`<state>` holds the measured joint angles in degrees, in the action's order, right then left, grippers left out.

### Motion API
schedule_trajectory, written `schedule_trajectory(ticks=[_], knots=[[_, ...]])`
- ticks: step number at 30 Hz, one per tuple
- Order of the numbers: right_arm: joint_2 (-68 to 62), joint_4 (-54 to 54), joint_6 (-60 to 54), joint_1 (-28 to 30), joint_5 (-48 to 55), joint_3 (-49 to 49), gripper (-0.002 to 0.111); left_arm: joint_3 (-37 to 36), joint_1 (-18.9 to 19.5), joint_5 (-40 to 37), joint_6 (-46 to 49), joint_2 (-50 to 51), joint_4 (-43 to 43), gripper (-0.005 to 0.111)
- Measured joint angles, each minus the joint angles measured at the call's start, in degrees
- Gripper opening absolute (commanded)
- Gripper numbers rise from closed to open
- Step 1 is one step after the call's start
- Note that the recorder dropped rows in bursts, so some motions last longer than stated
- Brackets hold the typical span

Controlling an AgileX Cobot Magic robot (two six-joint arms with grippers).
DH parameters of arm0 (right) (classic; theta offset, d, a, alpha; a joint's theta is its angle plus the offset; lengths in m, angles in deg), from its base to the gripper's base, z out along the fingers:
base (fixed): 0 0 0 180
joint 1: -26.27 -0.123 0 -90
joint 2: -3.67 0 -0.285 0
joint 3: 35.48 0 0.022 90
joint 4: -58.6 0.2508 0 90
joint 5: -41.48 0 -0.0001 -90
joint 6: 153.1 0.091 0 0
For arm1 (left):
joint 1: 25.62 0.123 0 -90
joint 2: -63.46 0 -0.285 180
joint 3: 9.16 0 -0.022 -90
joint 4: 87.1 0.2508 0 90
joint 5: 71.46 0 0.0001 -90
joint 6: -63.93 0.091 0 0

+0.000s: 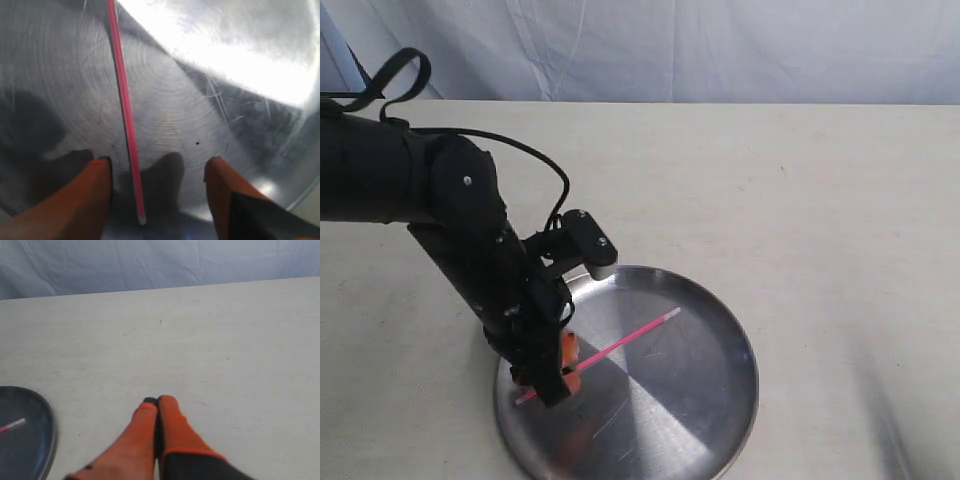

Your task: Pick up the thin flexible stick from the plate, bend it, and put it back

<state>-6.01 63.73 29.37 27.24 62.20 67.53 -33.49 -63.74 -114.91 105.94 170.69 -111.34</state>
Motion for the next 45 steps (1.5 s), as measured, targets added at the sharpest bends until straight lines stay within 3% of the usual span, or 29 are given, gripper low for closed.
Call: schedule_trajectory(ticks=[13, 16, 22, 34, 45], knots=[[0.0, 0.0, 0.0, 0.0, 0.0, 0.0, 0.0, 0.3, 0.0, 2.5, -5.6, 6.1, 3.9, 0.055], [0.0, 0.0, 0.0, 0.0, 0.0, 0.0, 0.0, 0.3, 0.0, 2.7, -5.6, 6.1, 4.3, 0.041], [0.0, 0.0, 0.0, 0.0, 0.0, 0.0, 0.0, 0.3, 0.0, 3.8, -5.6, 6.4, 5.0, -0.001], [0.0, 0.0, 0.0, 0.0, 0.0, 0.0, 0.0, 0.9, 0.0, 3.5, -5.8, 6.1, 5.9, 0.0], [0.0, 0.0, 0.0, 0.0, 0.0, 0.0, 0.0, 1.7, 0.0, 2.1, -5.8, -0.8, 6.2, 0.0]])
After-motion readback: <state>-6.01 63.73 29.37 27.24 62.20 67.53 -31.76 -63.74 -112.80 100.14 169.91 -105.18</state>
